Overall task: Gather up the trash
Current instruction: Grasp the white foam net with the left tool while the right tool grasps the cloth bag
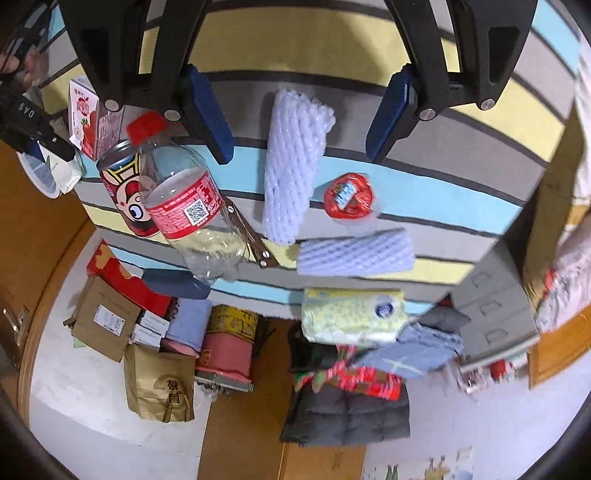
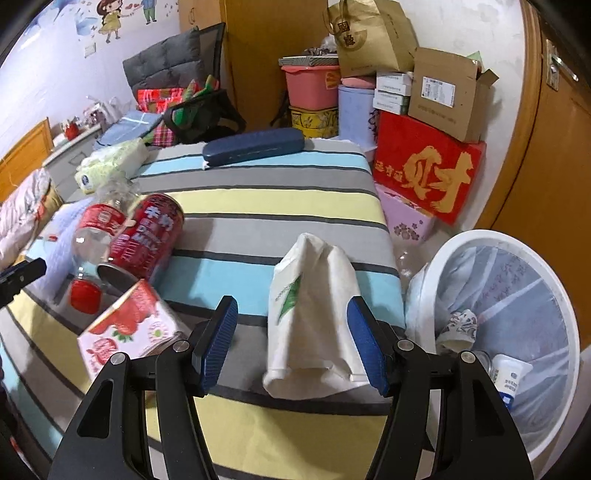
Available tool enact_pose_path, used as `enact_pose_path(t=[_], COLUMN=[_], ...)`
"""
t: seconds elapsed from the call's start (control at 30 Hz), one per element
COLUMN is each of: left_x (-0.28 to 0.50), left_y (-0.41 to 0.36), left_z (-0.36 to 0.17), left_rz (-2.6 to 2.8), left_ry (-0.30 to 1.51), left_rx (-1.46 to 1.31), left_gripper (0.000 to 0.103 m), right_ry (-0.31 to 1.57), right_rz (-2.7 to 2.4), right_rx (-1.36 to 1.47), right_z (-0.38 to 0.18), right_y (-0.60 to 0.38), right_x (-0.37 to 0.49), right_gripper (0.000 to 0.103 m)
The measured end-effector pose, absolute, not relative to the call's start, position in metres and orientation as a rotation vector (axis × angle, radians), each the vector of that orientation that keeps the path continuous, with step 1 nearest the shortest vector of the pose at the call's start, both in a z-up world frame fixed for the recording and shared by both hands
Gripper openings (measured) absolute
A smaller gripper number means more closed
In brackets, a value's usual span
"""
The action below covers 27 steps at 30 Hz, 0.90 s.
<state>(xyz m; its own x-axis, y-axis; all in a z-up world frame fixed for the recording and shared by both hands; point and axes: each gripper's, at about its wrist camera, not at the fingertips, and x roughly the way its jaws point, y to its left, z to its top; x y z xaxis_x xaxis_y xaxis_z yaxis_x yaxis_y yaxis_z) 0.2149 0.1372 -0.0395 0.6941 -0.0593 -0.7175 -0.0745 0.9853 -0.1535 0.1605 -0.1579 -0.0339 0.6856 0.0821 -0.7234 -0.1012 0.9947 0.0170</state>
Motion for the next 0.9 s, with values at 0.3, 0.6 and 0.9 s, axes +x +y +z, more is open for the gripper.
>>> enact_pose_path(t=[0.3, 0.6, 0.9], left_x=[0.238, 0.252, 0.252], left_y=[0.135, 0.132, 0.131], left_z=[-0.05, -0.06, -0.06], left_rz=[0.032, 0.011, -0.008], left_ry=[0.82, 0.874, 0.883], left_rx=[-0.118, -0.114, -0.122], left_gripper=[0.074, 0.067, 0.028], right_ry=[0.821, 0.817, 0.802], right_rz=[0.109, 0.113, 0.131], right_rx=[-0.03, -0.011, -0.006], right_z=[-0.036, -0.036, -0.035], right_y=[-0.158, -0.159, -0.156], right_x=[0.169, 0.17, 0.169], right_gripper=[0.044, 0.036, 0.022])
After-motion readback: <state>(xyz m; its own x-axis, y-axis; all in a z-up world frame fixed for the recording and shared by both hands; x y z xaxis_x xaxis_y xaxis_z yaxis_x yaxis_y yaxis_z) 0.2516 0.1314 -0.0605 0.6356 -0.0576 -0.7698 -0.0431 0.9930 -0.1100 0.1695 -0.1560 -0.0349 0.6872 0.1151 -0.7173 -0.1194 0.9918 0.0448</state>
